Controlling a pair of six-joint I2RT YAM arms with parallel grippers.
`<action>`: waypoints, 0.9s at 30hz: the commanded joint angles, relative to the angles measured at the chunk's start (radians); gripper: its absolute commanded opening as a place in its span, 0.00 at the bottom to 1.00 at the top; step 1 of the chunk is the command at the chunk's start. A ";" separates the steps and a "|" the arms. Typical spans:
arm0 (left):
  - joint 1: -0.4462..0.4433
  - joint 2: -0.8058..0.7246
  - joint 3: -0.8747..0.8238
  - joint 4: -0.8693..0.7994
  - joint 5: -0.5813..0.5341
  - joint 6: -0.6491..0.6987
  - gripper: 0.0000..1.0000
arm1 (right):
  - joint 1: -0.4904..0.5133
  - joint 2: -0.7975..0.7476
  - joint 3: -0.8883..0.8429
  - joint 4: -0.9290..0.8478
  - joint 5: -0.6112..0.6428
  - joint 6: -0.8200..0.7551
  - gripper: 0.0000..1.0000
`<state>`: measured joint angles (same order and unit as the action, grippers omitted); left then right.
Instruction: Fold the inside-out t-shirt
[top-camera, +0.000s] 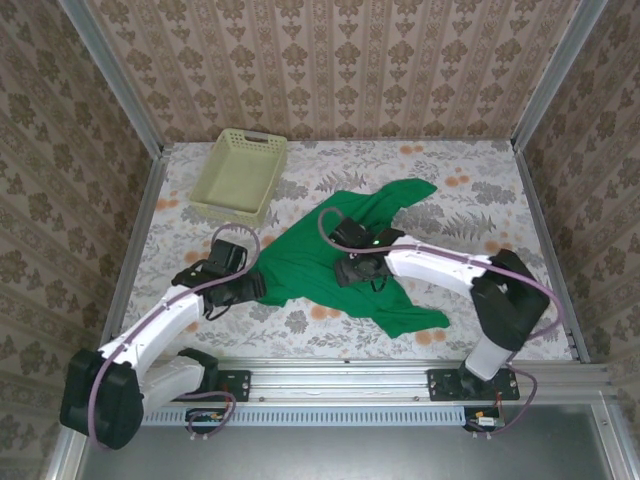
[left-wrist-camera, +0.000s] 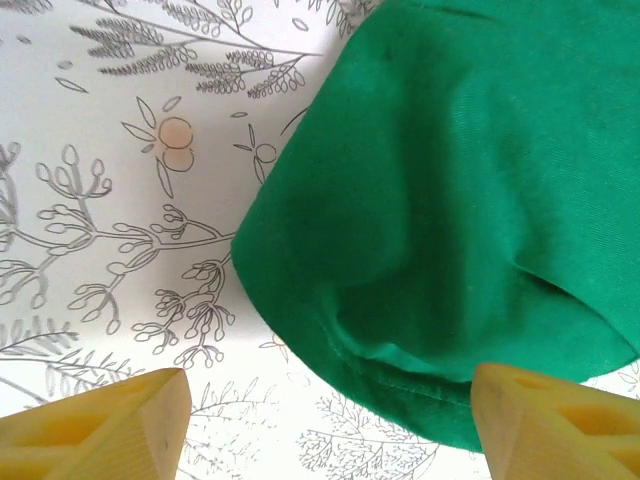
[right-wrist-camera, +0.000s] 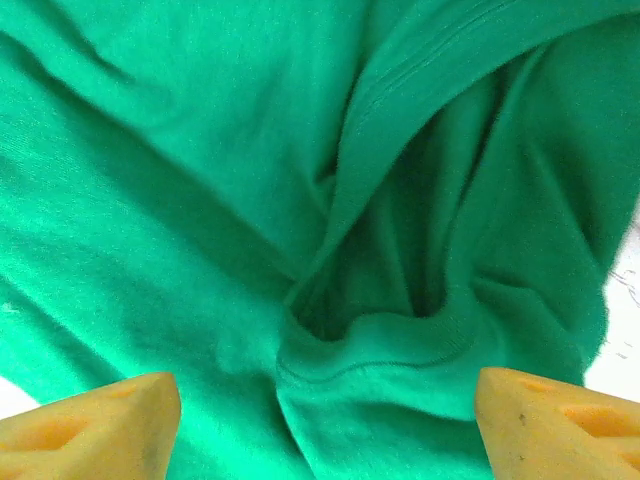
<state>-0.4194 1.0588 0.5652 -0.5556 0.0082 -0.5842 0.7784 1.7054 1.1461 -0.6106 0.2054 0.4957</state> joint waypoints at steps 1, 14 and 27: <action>0.011 0.052 -0.021 0.110 0.114 -0.019 0.71 | -0.003 0.077 0.048 -0.054 0.082 0.037 0.70; 0.007 0.251 0.074 0.177 0.148 -0.009 0.11 | -0.293 -0.132 -0.067 0.002 0.015 0.014 0.00; 0.085 0.094 0.339 0.146 0.081 0.110 0.00 | -0.770 -0.234 0.045 -0.028 -0.173 -0.027 0.00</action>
<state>-0.3882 1.1889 0.8852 -0.4236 0.1055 -0.5117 0.0444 1.4193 1.1225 -0.6247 0.1066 0.4976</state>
